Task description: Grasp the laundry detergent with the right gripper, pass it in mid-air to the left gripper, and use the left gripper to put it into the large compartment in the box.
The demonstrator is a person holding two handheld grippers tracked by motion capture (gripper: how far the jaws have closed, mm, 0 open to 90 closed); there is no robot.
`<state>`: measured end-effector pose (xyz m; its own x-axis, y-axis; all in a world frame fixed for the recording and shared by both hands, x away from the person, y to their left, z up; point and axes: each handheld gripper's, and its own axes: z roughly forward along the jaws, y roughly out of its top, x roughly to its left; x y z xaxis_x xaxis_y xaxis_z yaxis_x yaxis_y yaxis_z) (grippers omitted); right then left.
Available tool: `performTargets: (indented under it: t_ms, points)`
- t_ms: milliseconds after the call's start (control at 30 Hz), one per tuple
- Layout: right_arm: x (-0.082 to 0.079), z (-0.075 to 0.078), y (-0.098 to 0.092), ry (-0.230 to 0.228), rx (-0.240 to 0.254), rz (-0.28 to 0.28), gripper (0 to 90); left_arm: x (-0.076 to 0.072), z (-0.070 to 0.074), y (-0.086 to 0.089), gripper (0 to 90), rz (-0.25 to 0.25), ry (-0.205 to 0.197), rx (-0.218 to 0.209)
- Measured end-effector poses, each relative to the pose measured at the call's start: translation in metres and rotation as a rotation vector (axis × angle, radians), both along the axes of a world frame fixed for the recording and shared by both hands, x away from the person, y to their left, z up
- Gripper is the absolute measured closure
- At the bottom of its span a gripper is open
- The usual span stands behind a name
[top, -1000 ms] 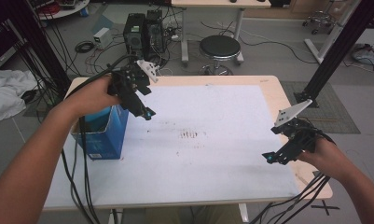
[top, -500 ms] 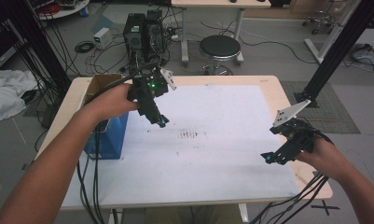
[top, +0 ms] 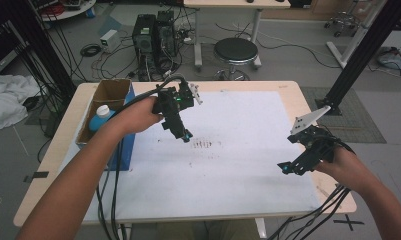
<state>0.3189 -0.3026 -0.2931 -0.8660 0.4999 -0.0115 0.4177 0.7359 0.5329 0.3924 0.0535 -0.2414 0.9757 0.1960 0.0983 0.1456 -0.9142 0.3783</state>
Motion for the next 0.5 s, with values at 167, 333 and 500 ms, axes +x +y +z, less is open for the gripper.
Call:
performTargets:
  t_ms: [167, 333, 500]
  points:
    - [0.003, 0.001, 0.002, -0.001, 0.001, -0.003, 1.0, 0.0, -0.002, -0.006, 4.3, -0.004, 0.0, 0.013]
    - [0.007, 0.002, 0.006, -0.002, 0.004, 0.009, 1.0, 0.0, -0.001, -0.005, 4.4, 0.0, 0.0, 0.012]
    - [0.012, 0.002, 0.013, 0.0, -0.003, 0.027, 1.0, 0.0, 0.0, -0.002, 4.4, 0.009, -0.006, 0.017]
